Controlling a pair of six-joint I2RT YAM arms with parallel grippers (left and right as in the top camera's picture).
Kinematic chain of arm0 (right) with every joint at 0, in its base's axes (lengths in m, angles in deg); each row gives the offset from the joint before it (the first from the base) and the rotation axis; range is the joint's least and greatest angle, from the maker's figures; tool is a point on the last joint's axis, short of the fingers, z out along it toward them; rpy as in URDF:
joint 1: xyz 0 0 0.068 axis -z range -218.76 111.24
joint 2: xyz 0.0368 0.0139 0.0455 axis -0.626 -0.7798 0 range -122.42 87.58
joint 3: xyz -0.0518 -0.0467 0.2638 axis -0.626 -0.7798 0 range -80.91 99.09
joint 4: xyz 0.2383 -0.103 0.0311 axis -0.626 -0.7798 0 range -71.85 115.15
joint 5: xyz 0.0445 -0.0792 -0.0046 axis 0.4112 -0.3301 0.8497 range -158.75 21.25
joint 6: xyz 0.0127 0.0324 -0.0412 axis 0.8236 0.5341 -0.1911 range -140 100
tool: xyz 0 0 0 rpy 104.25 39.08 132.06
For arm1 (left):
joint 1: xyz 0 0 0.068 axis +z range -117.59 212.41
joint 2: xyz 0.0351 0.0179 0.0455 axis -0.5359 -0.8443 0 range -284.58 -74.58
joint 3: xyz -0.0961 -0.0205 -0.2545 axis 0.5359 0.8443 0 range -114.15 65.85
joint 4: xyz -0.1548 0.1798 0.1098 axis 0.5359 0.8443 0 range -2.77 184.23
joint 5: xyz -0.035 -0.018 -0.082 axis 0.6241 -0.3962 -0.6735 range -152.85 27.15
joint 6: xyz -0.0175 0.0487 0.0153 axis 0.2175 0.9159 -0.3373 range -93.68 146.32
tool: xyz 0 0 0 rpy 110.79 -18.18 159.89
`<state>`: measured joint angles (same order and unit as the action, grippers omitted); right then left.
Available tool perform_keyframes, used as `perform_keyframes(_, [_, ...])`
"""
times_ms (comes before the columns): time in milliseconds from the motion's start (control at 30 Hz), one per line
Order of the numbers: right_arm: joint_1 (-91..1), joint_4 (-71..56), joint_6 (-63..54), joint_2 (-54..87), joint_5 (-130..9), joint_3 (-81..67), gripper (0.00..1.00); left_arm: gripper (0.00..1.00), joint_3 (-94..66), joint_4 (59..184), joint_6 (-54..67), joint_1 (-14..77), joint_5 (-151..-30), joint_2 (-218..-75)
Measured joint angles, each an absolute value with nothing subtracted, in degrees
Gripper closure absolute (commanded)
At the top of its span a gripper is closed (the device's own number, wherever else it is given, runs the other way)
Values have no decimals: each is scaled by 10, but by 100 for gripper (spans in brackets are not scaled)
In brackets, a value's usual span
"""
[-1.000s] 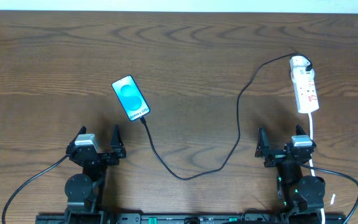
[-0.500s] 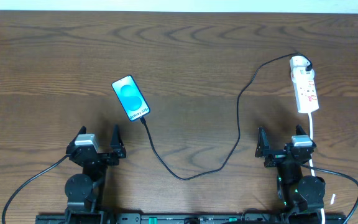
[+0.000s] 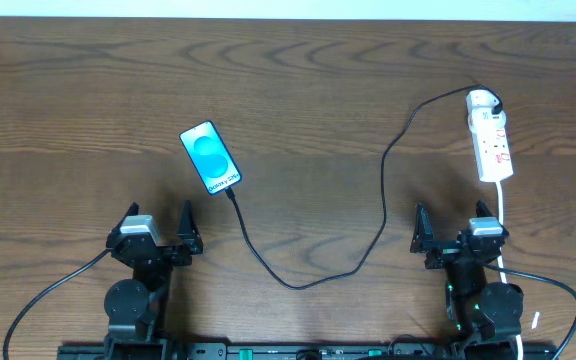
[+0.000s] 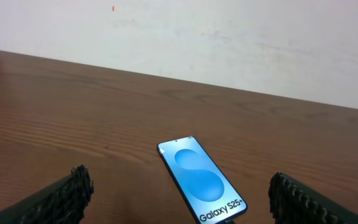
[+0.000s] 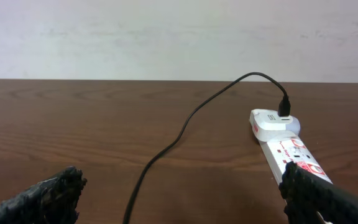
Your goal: Plug charger to phone and switch on socket
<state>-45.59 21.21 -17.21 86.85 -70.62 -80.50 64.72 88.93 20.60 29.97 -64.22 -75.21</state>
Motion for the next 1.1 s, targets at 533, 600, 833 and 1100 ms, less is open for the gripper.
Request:
perform_keyframes(533, [-456,212,-172,869,-706,-805,1,7,647,889,206,300,-642,-752])
perform_keyframes(600, [-456,212,-172,868,-706,-805,1,7,647,889,206,300,-642,-752])
perform_keyframes(833, [-456,212,-172,868,-706,-805,1,8,647,889,206,300,-642,-752])
perform_keyframes(1100, [-456,212,-172,869,-706,-805,1,7,647,889,206,300,-642,-752])
